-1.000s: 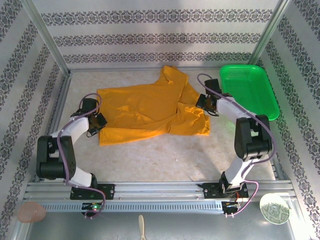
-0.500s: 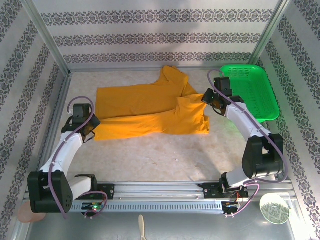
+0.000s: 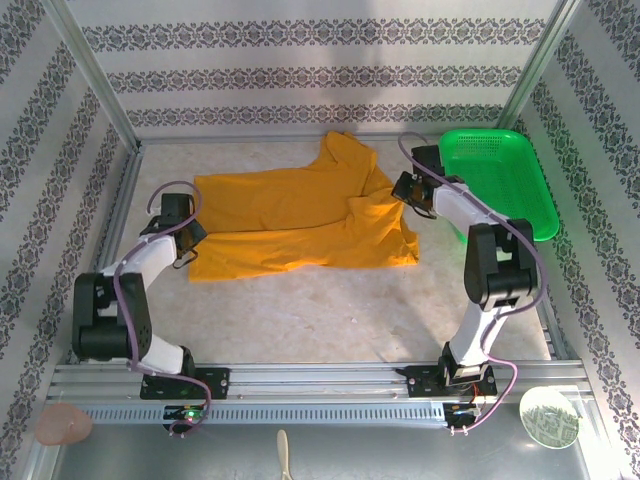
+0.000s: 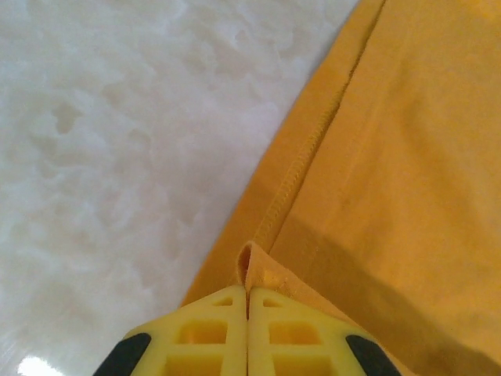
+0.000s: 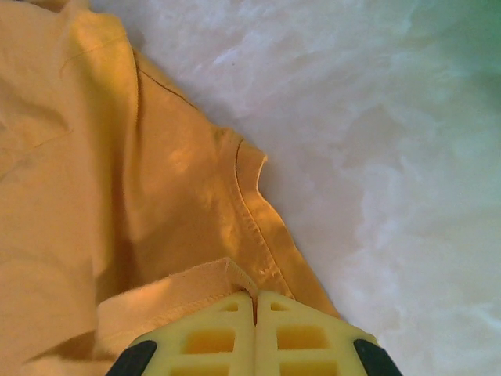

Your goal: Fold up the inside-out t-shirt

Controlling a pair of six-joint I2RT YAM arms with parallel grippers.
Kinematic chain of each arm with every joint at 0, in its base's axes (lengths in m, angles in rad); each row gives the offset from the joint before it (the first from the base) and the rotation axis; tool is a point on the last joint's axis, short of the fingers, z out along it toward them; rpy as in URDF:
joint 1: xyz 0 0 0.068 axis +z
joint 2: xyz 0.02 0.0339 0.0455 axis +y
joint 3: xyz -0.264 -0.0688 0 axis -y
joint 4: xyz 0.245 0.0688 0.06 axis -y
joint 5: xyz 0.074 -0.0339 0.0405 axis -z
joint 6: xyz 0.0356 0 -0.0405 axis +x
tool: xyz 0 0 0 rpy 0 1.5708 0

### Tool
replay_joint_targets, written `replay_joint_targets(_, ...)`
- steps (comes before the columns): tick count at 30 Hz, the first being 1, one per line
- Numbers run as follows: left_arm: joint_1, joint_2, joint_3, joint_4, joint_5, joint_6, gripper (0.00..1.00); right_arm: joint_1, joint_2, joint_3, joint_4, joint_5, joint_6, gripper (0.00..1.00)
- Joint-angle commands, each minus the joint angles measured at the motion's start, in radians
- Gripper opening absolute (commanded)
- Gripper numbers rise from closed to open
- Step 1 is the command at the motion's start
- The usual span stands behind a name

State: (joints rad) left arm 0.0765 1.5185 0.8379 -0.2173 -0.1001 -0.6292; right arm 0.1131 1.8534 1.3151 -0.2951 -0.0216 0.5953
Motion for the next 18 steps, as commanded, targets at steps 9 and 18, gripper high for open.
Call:
replay_joint_targets(9, 0.026, -0.027, 0.14, -0.107, 0.089, 0.052, 0.71, -0.007, -0.362, -0.301, -0.077, 0.018, 0.009, 0.52)
replay_joint_targets(18, 0.004, -0.324, -0.113, -0.199, 0.378, -0.084, 0.72, -0.005, -0.465, -0.545, -0.008, -0.046, -0.03, 0.57)
